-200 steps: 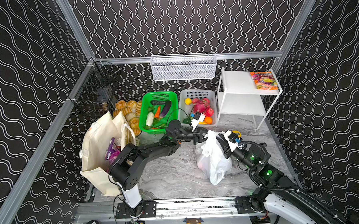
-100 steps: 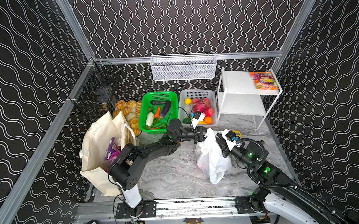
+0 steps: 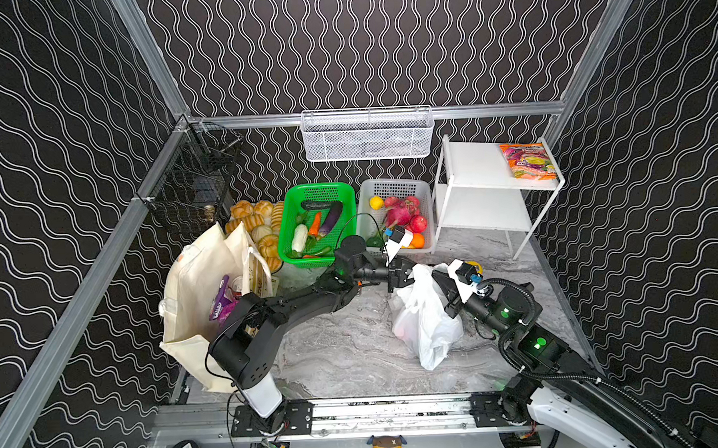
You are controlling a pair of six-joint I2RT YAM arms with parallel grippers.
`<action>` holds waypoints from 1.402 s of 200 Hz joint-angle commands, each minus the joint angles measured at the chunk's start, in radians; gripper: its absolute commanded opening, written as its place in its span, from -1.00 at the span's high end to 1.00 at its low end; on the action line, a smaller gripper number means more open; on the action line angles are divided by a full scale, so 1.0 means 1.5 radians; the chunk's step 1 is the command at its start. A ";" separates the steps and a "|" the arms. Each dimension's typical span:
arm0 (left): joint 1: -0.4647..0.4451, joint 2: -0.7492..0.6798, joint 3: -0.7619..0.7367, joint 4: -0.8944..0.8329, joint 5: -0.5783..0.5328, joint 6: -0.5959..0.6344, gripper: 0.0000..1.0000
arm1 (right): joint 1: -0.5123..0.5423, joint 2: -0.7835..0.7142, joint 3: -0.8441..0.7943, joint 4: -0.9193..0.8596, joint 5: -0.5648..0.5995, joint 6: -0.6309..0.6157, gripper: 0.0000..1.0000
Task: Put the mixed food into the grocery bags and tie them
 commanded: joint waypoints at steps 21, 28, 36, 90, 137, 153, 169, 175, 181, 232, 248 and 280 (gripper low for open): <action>0.010 -0.012 -0.001 -0.007 0.015 0.022 0.56 | 0.000 -0.021 -0.009 -0.054 0.042 -0.003 1.00; 0.012 -0.013 -0.002 -0.011 0.015 0.025 0.54 | 0.001 -0.025 -0.010 -0.060 0.048 -0.002 1.00; 0.014 -0.016 -0.003 -0.016 0.012 0.030 0.49 | 0.001 -0.030 -0.011 -0.065 0.051 -0.003 1.00; 0.028 -0.050 -0.013 -0.065 -0.010 0.051 0.15 | 0.000 -0.055 -0.014 -0.089 0.070 0.009 1.00; 0.030 -0.157 0.009 -0.292 -0.120 0.120 -0.13 | 0.001 -0.049 -0.010 -0.078 0.074 0.006 1.00; 0.030 -0.173 0.066 -0.434 -0.168 0.125 -0.18 | 0.001 -0.046 -0.010 -0.070 0.070 0.006 1.00; 0.019 -0.165 0.143 -0.577 -0.194 0.120 -0.22 | 0.000 -0.043 -0.010 -0.064 0.067 0.007 1.00; 0.010 -0.157 0.174 -0.628 -0.204 0.121 -0.24 | 0.001 -0.041 -0.011 -0.062 0.065 0.007 1.00; -0.001 -0.148 0.204 -0.677 -0.213 0.128 -0.26 | 0.000 -0.039 -0.010 -0.060 0.065 0.007 1.00; -0.063 -0.071 0.376 -0.897 -0.275 0.153 -0.67 | 0.001 -0.034 -0.006 -0.054 0.059 0.007 1.00; -0.069 -0.054 0.401 -0.917 -0.270 0.145 -0.73 | 0.001 -0.036 -0.005 -0.056 0.056 0.009 1.00; -0.090 -0.005 0.465 -0.996 -0.269 0.176 -0.74 | 0.001 -0.039 -0.007 -0.048 0.049 0.012 1.00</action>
